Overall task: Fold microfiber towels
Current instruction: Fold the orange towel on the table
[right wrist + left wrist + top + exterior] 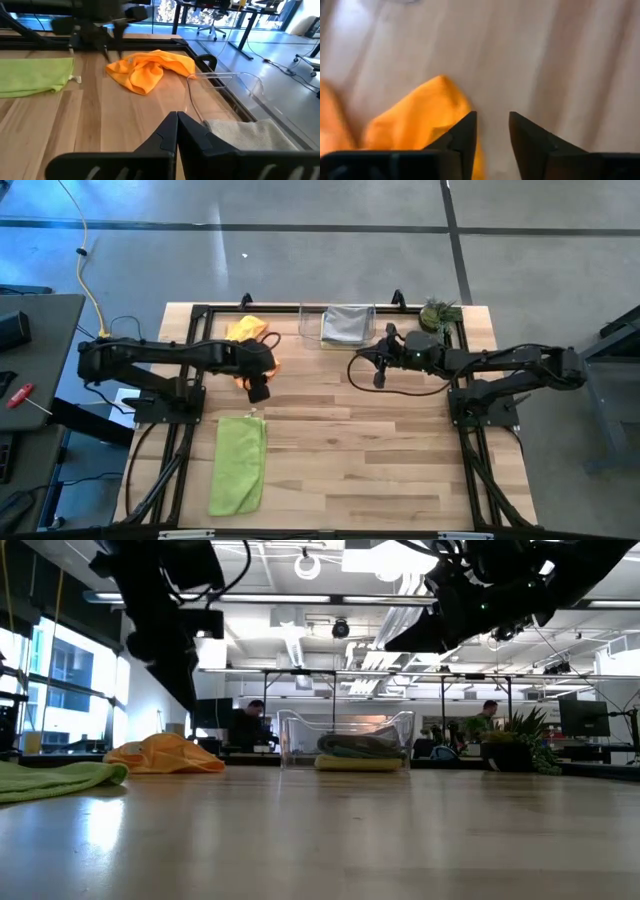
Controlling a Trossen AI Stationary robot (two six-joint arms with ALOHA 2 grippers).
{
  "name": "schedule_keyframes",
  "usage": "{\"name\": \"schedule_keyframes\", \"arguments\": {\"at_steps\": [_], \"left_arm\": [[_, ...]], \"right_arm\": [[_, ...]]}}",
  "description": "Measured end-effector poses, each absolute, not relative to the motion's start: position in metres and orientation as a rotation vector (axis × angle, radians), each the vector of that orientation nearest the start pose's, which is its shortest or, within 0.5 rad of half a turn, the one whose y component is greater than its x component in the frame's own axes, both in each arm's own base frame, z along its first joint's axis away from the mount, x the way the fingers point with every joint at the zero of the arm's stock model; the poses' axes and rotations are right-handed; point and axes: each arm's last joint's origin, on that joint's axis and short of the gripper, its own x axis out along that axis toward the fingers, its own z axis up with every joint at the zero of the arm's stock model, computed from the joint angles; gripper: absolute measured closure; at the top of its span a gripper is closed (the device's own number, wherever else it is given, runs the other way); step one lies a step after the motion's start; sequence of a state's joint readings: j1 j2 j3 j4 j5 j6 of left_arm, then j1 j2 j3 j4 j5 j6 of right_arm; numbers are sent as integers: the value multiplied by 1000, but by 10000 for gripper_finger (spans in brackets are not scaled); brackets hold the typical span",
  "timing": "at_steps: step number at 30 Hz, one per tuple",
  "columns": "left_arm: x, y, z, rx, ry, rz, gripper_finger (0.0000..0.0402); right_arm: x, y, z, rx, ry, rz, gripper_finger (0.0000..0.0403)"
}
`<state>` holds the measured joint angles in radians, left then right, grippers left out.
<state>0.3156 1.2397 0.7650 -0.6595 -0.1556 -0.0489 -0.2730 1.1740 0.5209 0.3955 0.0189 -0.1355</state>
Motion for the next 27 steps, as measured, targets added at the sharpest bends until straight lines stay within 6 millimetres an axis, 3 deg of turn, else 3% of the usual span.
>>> {"name": "schedule_keyframes", "arguments": {"at_steps": [9,16,20,27], "left_arm": [[202,120,180,-167,1263,461,236],[199,141,155,-133,1383,387,225],[198,141,147,-96,1446,310,259],[198,139,152,-34,1470,255,384]], "right_arm": [[234,-66,221,-96,274,-271,403],[233,-66,221,-95,276,-269,403],[234,-66,221,-95,278,-269,403],[234,-66,221,-96,278,-268,403]]}}
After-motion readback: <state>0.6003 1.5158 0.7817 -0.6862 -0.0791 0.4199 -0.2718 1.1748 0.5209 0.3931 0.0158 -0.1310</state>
